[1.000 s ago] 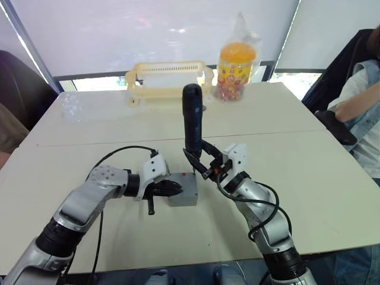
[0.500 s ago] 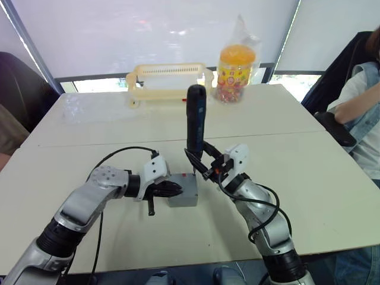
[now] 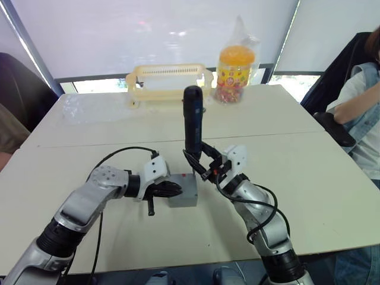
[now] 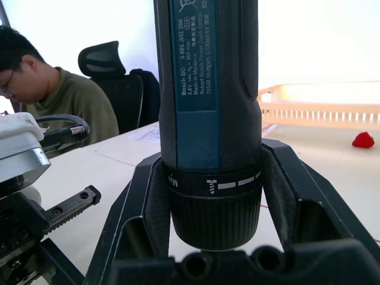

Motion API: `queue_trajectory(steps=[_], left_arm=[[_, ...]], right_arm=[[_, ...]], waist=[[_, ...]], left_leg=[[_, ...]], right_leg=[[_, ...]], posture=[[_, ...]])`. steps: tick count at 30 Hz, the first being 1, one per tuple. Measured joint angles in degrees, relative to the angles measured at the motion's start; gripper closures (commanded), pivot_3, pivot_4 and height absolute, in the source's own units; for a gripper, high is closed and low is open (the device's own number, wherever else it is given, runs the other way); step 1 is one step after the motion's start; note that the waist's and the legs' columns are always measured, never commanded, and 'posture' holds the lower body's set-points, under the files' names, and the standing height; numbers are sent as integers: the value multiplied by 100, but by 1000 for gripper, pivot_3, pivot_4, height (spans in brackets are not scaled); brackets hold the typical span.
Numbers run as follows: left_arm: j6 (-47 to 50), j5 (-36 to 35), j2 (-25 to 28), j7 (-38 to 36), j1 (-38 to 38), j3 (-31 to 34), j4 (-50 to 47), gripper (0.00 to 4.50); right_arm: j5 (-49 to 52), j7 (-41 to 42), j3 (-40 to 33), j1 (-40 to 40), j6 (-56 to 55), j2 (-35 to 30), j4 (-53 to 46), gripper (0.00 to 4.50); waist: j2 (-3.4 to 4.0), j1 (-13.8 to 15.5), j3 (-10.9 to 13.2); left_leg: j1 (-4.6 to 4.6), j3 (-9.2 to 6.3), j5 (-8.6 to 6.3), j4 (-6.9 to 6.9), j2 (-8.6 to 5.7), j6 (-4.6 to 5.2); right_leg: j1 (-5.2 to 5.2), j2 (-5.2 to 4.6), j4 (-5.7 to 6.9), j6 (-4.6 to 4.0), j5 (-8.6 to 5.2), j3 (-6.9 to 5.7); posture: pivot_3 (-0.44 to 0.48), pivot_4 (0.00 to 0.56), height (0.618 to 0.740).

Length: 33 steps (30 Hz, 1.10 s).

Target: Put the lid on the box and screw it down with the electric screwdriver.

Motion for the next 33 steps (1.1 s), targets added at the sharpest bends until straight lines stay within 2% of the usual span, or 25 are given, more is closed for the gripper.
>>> queue_trajectory(steps=[33], left_arm=[[13,6,1,19,56,10,-63,4088]], right_arm=[[-146,-188,17,-126,-713,270,644,2711]], waist=[[-2,-1,-9]], left_leg=[[2,-2,0,-3,2,0]], right_leg=[[3,1,-5,-5,-4,0]], posture=[[0,150,740]])
